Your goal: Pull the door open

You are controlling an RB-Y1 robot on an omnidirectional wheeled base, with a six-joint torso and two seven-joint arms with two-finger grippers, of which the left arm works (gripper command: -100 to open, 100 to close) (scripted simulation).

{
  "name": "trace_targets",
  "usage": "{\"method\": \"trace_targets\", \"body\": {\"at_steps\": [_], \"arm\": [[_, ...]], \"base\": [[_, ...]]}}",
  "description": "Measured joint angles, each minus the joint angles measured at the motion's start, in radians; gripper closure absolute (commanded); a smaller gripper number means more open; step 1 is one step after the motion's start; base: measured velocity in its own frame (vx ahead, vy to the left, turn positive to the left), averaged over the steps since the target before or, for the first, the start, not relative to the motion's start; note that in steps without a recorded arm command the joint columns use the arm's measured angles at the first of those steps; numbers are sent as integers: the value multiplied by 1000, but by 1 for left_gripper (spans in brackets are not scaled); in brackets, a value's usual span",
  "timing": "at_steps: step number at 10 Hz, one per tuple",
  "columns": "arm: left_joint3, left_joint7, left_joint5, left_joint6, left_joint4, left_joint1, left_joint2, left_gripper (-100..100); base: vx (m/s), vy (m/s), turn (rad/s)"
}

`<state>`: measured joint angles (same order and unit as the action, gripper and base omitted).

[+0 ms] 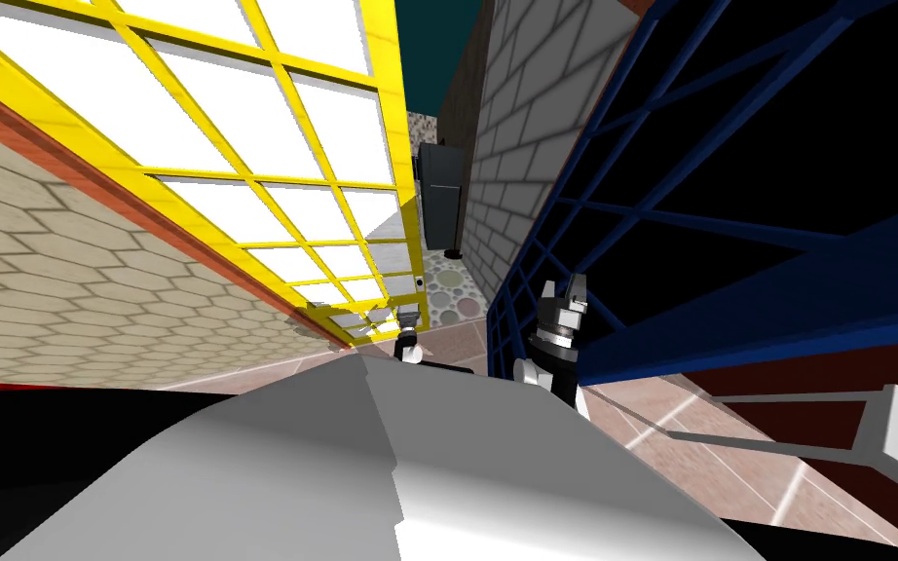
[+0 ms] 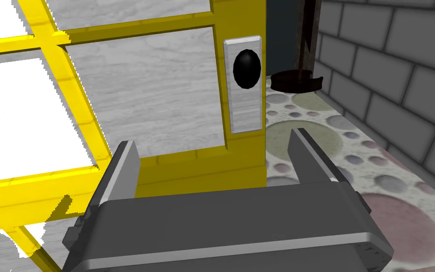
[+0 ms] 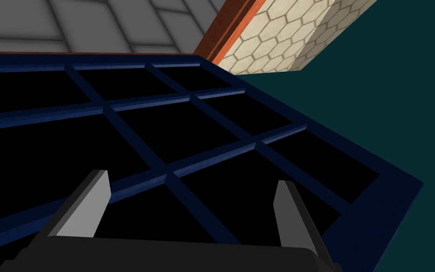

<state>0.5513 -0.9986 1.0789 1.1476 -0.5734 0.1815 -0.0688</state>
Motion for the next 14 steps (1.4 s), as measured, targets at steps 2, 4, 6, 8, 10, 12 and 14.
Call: {"method": "trace_targets", "body": {"at_steps": [2, 4, 6, 8, 10, 12, 14], "arm": [[1, 8, -16, -16, -48, -19, -43, -100], [5, -23, -40, -18, -27, -5, -82, -100], [10, -51, -64, -24, -23, -2, -118, -100], [14, -64, -80, -44, -42, -2, -150, -100], [17, -83, -83, -78, -46, 8, -170, -100], [19, -96, -63, -108, -33, 24, -156, -100], [18, -93, -40, -127, -30, 29, -137, -100]], "base": [[-124, -3, 25], [-113, 18, 37], [-52, 17, 41], [8, -6, 81], [43, -25, 129], [167, -85, 108], [205, -42, 33]]}}
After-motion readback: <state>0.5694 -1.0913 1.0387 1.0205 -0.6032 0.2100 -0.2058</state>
